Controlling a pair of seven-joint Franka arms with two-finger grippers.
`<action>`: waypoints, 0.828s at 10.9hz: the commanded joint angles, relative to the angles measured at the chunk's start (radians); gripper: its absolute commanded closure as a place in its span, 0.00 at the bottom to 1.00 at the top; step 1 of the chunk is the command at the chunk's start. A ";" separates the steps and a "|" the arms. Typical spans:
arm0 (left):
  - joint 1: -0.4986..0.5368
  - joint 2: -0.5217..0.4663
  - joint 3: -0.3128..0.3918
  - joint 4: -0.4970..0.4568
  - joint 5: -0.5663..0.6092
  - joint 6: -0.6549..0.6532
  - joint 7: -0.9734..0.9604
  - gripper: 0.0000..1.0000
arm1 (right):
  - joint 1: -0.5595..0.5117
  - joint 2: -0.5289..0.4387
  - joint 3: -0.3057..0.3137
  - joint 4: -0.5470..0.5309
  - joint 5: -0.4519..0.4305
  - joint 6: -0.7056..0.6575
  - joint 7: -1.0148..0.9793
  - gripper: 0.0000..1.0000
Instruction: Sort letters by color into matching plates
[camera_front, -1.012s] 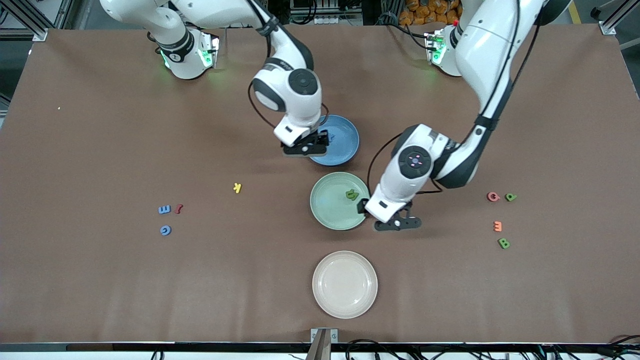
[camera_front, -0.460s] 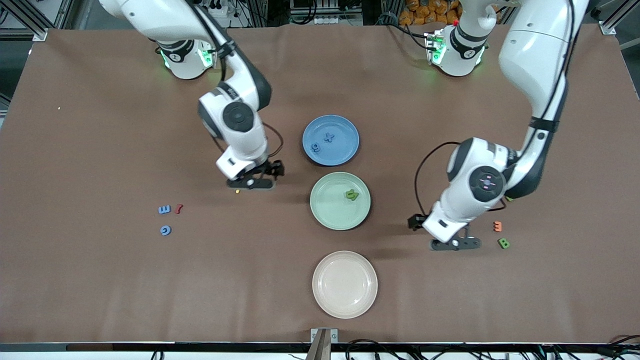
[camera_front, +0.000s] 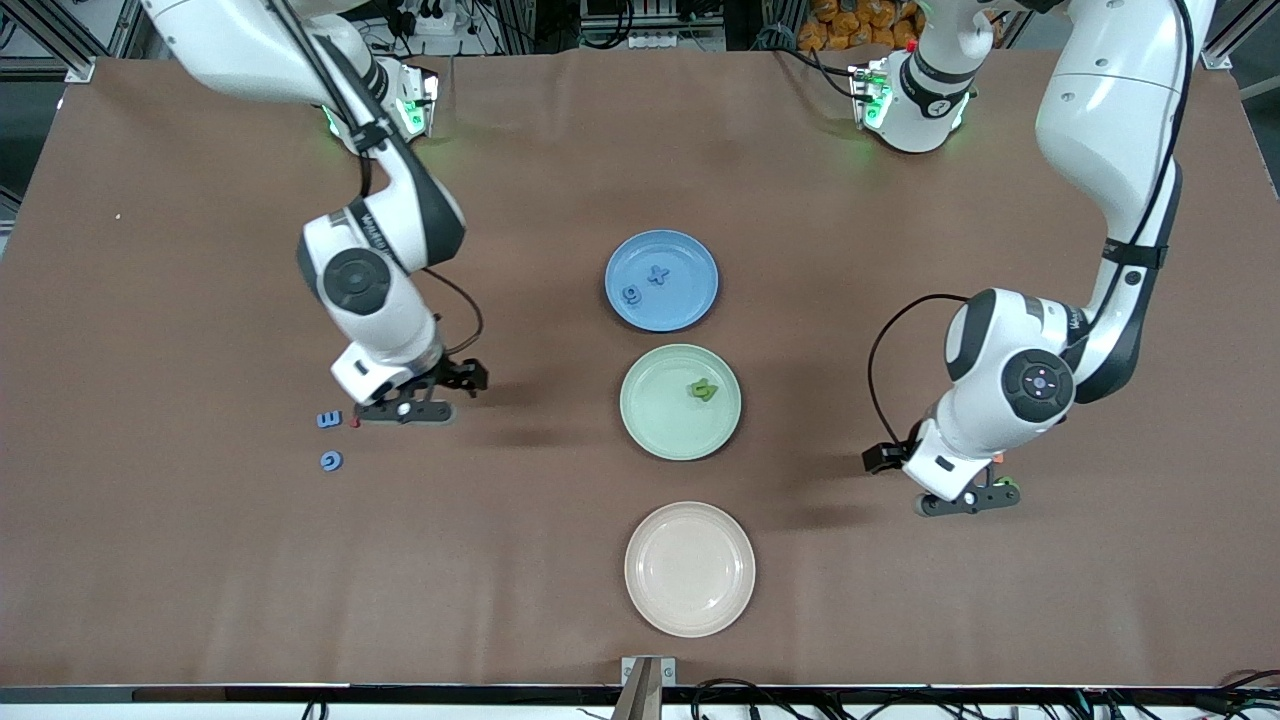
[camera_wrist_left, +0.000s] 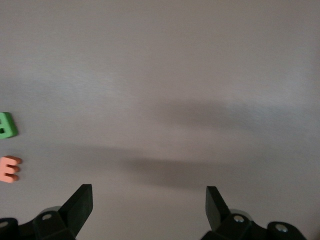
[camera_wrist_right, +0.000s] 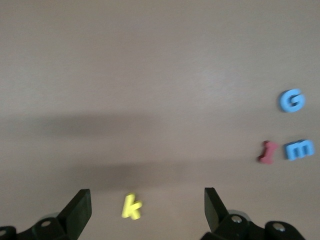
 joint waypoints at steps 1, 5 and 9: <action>0.028 0.009 0.040 -0.001 0.073 0.027 -0.010 0.00 | -0.112 -0.044 0.016 -0.036 -0.010 0.028 -0.113 0.00; 0.100 0.016 0.045 -0.001 0.091 0.039 0.000 0.00 | -0.244 -0.063 0.016 -0.177 -0.010 0.233 -0.282 0.00; 0.163 0.050 0.045 -0.001 0.090 0.094 0.000 0.00 | -0.333 -0.047 0.016 -0.208 -0.010 0.240 -0.419 0.00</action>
